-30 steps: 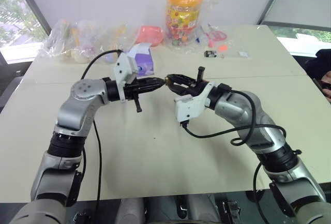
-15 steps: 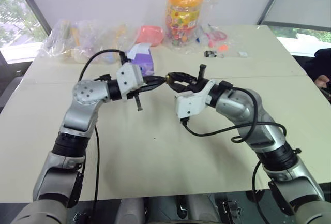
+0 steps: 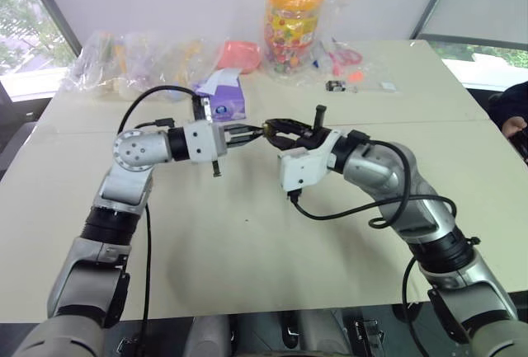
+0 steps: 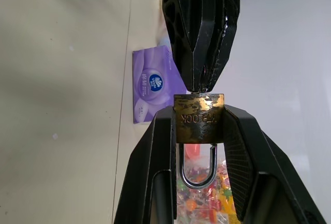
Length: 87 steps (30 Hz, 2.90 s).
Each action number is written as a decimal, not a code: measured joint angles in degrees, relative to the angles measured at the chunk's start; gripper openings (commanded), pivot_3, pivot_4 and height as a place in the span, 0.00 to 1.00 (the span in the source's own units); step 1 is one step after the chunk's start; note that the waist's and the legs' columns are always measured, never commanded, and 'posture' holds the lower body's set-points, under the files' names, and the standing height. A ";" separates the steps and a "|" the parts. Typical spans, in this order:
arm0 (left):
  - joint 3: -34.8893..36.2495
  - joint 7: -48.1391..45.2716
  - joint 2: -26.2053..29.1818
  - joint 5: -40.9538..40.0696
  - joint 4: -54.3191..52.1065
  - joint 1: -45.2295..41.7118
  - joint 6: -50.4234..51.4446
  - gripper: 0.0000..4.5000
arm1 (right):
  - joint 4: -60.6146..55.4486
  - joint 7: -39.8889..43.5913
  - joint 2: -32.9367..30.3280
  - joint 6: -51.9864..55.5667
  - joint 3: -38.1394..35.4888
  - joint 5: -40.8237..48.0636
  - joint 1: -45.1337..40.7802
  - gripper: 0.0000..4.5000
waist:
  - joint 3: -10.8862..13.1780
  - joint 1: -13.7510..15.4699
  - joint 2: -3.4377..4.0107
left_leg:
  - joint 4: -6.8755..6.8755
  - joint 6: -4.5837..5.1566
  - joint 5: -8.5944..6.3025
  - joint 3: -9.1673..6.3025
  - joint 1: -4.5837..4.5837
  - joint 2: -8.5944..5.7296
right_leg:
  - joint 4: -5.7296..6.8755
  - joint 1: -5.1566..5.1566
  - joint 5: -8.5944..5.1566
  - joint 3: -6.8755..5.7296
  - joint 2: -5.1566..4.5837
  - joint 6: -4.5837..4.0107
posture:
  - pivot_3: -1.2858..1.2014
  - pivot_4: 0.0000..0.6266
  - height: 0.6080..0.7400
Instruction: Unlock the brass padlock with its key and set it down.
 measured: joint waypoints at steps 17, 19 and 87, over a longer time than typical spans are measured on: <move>13.91 10.84 -2.44 -44.70 -9.09 1.16 80.86 0.32 | 0.01 -0.71 0.33 1.20 -1.01 -0.48 -0.06 0.15 | 0.00 -0.12 0.00 | 0.02 0.07 0.08 -0.27 0.03 0.01 | 0.13 0.01 0.00 0.00 -0.04 0.01 | 0.52 0.24 1.00; 15.43 11.28 -2.25 -47.92 -9.59 1.05 85.18 0.51 | 0.01 -0.72 0.47 1.19 -1.01 -0.48 -0.06 0.15 | 0.00 -0.06 0.00 | 0.02 0.06 0.09 -0.26 0.03 -0.01 | 0.12 0.03 0.00 0.00 -0.06 0.01 | 0.52 0.24 1.00; 9.26 4.36 -2.34 -36.14 -8.73 -2.90 71.69 0.00 | -7.07 21.69 -1.02 54.96 -20.56 34.75 -8.53 0.79 | 0.00 -0.06 0.00 | 0.01 0.03 0.11 -0.28 0.07 0.00 | 0.11 0.07 0.01 -0.02 -0.04 -0.01 | 0.52 0.24 1.00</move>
